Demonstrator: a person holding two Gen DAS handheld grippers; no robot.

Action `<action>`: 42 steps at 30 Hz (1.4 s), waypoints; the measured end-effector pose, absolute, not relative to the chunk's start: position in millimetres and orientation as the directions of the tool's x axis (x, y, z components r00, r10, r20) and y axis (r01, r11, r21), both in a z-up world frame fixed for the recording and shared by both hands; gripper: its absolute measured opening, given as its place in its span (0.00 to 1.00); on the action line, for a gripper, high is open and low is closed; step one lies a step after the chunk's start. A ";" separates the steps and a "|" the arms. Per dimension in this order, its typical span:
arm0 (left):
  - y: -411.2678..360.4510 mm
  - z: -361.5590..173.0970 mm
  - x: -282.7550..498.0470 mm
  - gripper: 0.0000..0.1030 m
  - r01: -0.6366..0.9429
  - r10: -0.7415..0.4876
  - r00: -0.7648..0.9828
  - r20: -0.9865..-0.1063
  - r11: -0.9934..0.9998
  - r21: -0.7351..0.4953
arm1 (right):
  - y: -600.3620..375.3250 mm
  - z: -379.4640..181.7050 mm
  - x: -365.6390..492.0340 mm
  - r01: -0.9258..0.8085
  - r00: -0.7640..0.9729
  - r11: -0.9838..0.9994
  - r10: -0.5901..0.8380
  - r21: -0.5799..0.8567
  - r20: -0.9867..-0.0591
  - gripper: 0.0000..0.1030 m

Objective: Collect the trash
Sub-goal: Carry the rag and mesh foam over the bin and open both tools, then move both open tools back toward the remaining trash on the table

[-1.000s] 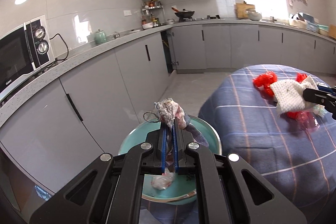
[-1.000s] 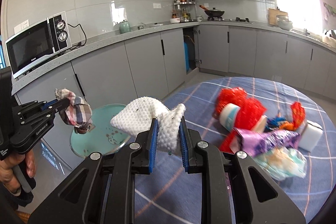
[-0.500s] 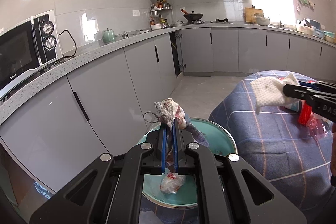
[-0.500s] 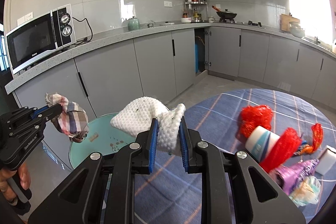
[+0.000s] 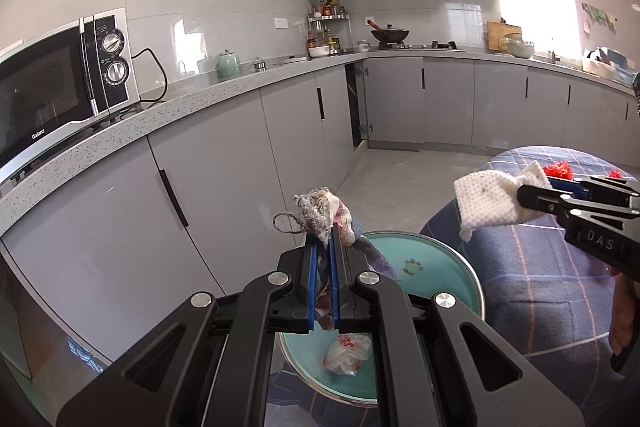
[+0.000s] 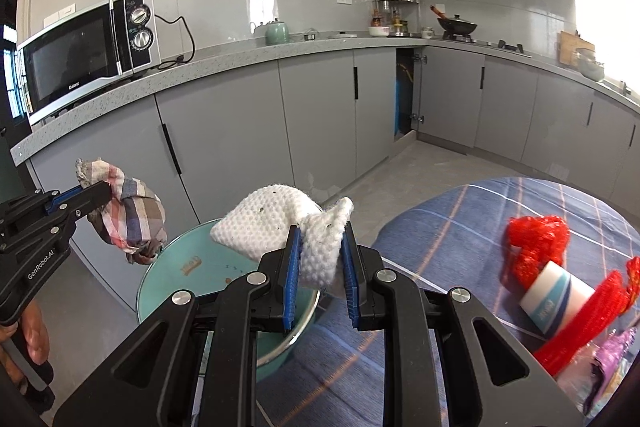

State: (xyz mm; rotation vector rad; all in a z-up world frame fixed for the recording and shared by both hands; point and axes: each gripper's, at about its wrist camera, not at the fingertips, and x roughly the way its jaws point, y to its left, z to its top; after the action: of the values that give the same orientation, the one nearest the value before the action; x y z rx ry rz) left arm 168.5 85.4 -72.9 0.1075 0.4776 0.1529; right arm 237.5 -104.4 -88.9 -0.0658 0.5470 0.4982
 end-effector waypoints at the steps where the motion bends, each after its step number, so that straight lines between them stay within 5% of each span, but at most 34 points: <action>1: 86.8 -73.3 169.3 0.06 -0.125 0.174 0.876 -0.450 0.983 0.137 | -101.2 -90.3 239.4 -0.473 0.735 0.878 0.437 0.070 -0.518 0.20; 16: 92.3 -80.2 171.3 0.10 -0.148 0.184 0.866 -0.464 0.982 0.114 | -65.0 -105.9 253.0 -0.521 0.694 0.852 0.454 0.044 -0.559 0.21; 19: 93.9 -81.4 172.0 0.23 -0.152 0.188 0.864 -0.466 0.982 0.112 | -58.9 -110.1 255.0 -0.540 0.678 0.841 0.466 0.045 -0.569 0.34; 20: 95.6 -80.9 172.2 0.35 -0.157 0.192 0.865 -0.463 0.981 0.113 | -57.2 -111.4 255.1 -0.542 0.675 0.839 0.465 0.043 -0.573 0.35; 24: 96.6 -79.6 170.2 0.47 -0.165 0.198 0.869 -0.453 0.980 0.112 | -55.8 -114.4 256.1 -0.537 0.671 0.842 0.463 0.050 -0.579 0.35; 32: 100.2 -83.6 171.1 0.57 -0.178 0.212 0.864 -0.457 0.977 0.118 | -65.2 -117.1 251.2 -0.519 0.676 0.853 0.448 0.053 -0.585 0.39; 42: 97.0 -84.3 169.7 0.59 -0.175 0.216 0.862 -0.459 0.976 0.130 | -78.3 -112.3 243.3 -0.498 0.696 0.865 0.440 0.060 -0.567 0.40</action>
State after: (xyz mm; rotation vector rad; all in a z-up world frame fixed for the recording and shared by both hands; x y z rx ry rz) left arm 169.7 97.0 -84.3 0.0848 0.4913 0.2056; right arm 243.3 -78.3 -112.3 -0.1011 0.6061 0.5245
